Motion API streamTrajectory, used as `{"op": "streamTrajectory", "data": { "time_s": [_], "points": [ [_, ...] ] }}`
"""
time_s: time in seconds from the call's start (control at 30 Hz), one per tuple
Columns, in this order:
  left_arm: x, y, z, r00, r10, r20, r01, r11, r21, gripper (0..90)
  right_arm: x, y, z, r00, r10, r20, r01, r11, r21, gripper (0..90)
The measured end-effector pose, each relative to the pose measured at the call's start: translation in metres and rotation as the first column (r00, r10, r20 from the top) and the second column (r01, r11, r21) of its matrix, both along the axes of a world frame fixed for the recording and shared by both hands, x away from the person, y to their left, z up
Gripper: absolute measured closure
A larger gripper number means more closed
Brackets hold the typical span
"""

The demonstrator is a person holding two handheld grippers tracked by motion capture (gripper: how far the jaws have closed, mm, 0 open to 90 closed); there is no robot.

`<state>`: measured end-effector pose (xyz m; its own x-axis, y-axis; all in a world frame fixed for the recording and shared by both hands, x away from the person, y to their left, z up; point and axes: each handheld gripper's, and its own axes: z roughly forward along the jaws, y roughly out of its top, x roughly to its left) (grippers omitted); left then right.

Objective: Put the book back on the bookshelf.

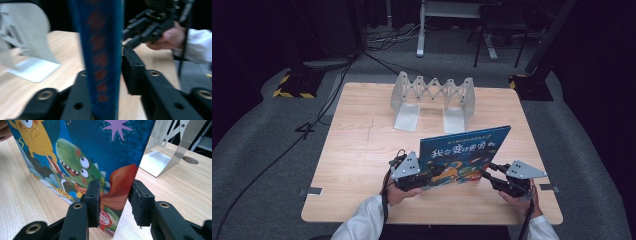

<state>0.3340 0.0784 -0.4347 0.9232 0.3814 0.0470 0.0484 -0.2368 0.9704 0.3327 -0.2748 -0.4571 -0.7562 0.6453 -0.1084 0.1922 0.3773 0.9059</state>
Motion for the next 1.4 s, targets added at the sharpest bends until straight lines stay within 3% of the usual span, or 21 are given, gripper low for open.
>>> {"op": "streamTrajectory", "data": {
  "time_s": [0.07, 0.13, 0.23, 0.33, 0.4, 0.57, 0.67, 0.83, 1.0, 1.07, 1.17, 1.2, 1.27, 1.33, 1.4],
  "points": [
    [0.002, 0.005, 0.005, 0.9998, -0.019, -0.002, 0.019, 0.9991, -0.036, 69.9, 0.001, 0.0, 0.0, 1.0, -0.003, -0.005, 0.003, 1.0, 0.006, 63.1],
    [0.002, 0.006, 0.007, 0.9999, -0.015, 0.003, 0.015, 0.9992, -0.037, 70.7, 0.001, 0.0, 0.0, 0.9999, -0.002, -0.01, 0.002, 1.0, 0.01, 63.1],
    [0.005, 0.008, 0.009, 0.9988, -0.043, -0.022, 0.042, 0.9984, -0.038, 71.3, 0.002, 0.001, -0.001, 0.9999, -0.007, -0.013, 0.008, 1.0, 0.015, 63.0],
    [0.006, 0.002, 0.006, 0.9968, -0.076, -0.024, 0.076, 0.9971, 0.005, 70.7, 0.003, 0.0, -0.001, 0.9999, 0.002, -0.013, -0.002, 1.0, 0.016, 63.0],
    [0.004, 0.001, 0.006, 0.9975, -0.07, -0.012, 0.07, 0.9974, 0.014, 73.0, 0.002, 0.001, -0.001, 0.9999, 0.01, -0.011, -0.01, 1.0, 0.015, 63.0],
    [-0.002, -0.002, 0.007, 0.9982, -0.055, 0.025, 0.054, 0.9982, 0.025, 77.7, 0.0, 0.001, -0.002, 0.9999, 0.016, 0.001, -0.016, 1.0, 0.01, 62.6],
    [-0.002, -0.002, 0.006, 0.9967, -0.08, 0.011, 0.08, 0.9967, 0.014, 80.8, -0.001, 0.001, -0.005, 1.0, 0.007, -0.001, -0.007, 1.0, -0.016, 60.0],
    [-0.002, -0.001, 0.007, 0.9992, -0.037, 0.011, 0.037, 0.9991, 0.022, 82.7, -0.001, -0.004, -0.02, 0.999, -0.038, -0.025, 0.035, 0.994, -0.103, 49.0],
    [-0.003, 0.0, 0.008, 0.9993, -0.01, 0.037, 0.009, 0.9992, 0.038, 82.8, 0.001, -0.015, -0.024, 0.9953, -0.087, -0.043, 0.083, 0.992, -0.097, 43.6],
    [-0.003, 0.002, 0.008, 0.9993, -0.001, 0.039, -0.001, 0.9993, 0.037, 82.8, 0.005, -0.023, -0.026, 0.9903, -0.116, -0.077, 0.111, 0.992, -0.067, 38.7],
    [-0.003, 0.004, 0.009, 0.9991, 0.01, 0.041, -0.012, 0.9993, 0.036, 82.8, 0.01, -0.028, -0.029, 0.982, -0.151, -0.114, 0.143, 0.987, -0.072, 29.3],
    [-0.003, 0.005, 0.009, 0.9992, 0.008, 0.039, -0.009, 0.9994, 0.033, 82.8, 0.013, -0.03, -0.032, 0.9763, -0.129, -0.173, 0.12, 0.991, -0.064, 23.0],
    [-0.003, 0.007, 0.01, 0.9994, 0.007, 0.034, -0.008, 0.9994, 0.033, 82.8, 0.015, -0.031, -0.034, 0.9742, -0.119, -0.191, 0.108, 0.992, -0.071, 20.9],
    [-0.002, 0.009, 0.011, 0.9991, 0.017, 0.039, -0.018, 0.9993, 0.033, 82.8, 0.016, -0.031, -0.038, 0.9687, -0.13, -0.211, 0.111, 0.989, -0.1, 21.0],
    [-0.002, 0.01, 0.013, 0.9986, 0.027, 0.046, -0.029, 0.9988, 0.039, 82.8, 0.016, -0.028, -0.042, 0.9692, -0.126, -0.212, 0.095, 0.984, -0.148, 20.9]
  ]
}}
